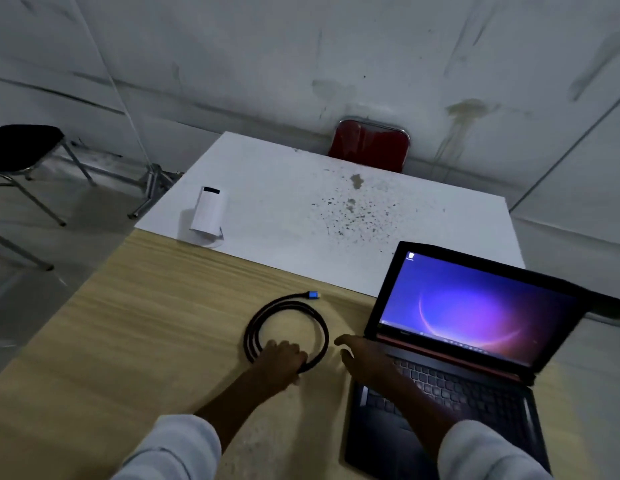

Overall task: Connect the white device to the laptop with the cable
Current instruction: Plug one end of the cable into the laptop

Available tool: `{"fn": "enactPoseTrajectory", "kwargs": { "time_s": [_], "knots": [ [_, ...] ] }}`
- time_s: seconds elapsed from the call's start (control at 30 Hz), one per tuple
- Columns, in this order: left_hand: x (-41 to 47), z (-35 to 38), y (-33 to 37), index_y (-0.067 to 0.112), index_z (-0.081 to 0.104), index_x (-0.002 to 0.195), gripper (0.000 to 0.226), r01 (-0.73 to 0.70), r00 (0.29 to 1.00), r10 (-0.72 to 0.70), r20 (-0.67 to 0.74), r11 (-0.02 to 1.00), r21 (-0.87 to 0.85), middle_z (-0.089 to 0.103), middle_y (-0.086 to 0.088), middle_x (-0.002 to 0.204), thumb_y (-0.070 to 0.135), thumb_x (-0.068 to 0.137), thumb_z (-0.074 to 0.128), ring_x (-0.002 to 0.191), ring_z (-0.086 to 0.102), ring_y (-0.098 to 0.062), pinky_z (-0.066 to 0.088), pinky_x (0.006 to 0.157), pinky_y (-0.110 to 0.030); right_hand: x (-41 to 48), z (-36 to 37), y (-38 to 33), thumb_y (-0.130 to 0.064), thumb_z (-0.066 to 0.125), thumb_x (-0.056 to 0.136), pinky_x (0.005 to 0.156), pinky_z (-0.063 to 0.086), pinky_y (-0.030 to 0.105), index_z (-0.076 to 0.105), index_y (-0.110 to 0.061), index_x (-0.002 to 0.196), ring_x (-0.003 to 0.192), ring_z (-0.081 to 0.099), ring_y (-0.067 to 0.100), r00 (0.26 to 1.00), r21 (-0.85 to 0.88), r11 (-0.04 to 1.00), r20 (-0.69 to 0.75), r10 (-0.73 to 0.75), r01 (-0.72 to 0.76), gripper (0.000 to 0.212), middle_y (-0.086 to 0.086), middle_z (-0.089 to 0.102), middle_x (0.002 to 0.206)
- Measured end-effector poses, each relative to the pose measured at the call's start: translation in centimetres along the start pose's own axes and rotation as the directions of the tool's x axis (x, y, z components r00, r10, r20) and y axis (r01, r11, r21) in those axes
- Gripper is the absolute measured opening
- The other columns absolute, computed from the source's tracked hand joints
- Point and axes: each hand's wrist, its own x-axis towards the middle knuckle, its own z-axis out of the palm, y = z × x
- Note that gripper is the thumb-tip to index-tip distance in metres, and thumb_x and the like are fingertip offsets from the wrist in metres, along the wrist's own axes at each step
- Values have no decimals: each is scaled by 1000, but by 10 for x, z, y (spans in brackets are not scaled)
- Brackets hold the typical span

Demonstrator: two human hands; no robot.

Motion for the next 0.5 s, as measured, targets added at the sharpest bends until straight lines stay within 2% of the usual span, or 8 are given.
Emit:
{"fn": "enactPoseTrajectory", "kwargs": {
  "time_s": [0.07,0.1,0.2,0.27,0.37,0.5],
  "knots": [
    [2,9,8,9,55,121,45,-16,999,19,50,997,-71,58,-15,123,25,81,70,116,52,-34,39,94,-44,-6,3,9,-17,44,99,59,43,16,54,-16,128,81,57,14,999,2,999,5,34,-34,31,12,61,122],
    [2,13,8,9,54,124,53,-31,997,40,70,992,-121,58,-15,124,25,78,74,116,51,-34,41,93,-43,-9,4,13,-17,44,98,60,45,19,55,-17,127,82,58,15,999,13,998,5,54,-54,30,13,63,120],
    [-1,16,-3,9,50,132,62,-63,993,84,84,972,-228,52,-15,130,20,76,76,121,46,-32,45,91,-42,-17,8,23,-16,45,95,80,53,32,58,-17,123,100,64,23,997,20,997,-25,80,-79,31,12,64,123],
    [-5,18,-15,10,52,130,50,-83,996,86,9,982,-169,52,-15,129,14,83,66,121,46,-33,45,90,-42,-20,11,27,-15,47,93,91,52,36,58,-15,124,111,61,26,996,-8,996,-40,84,-84,33,11,64,126],
    [-8,27,-31,12,58,120,35,-67,998,64,-29,992,-105,57,-14,122,5,86,53,115,52,-33,45,87,-41,-28,20,30,-16,48,93,95,49,37,59,-14,124,115,58,27,996,-64,994,-43,81,-84,33,11,62,128],
    [-8,29,-35,19,63,111,22,-54,997,48,-58,994,-91,63,-6,115,19,89,57,109,56,-28,42,88,-39,-33,34,36,-15,50,90,98,46,39,60,-13,122,119,54,29,997,-109,993,-72,34,-42,33,12,56,132]
  ]
}}
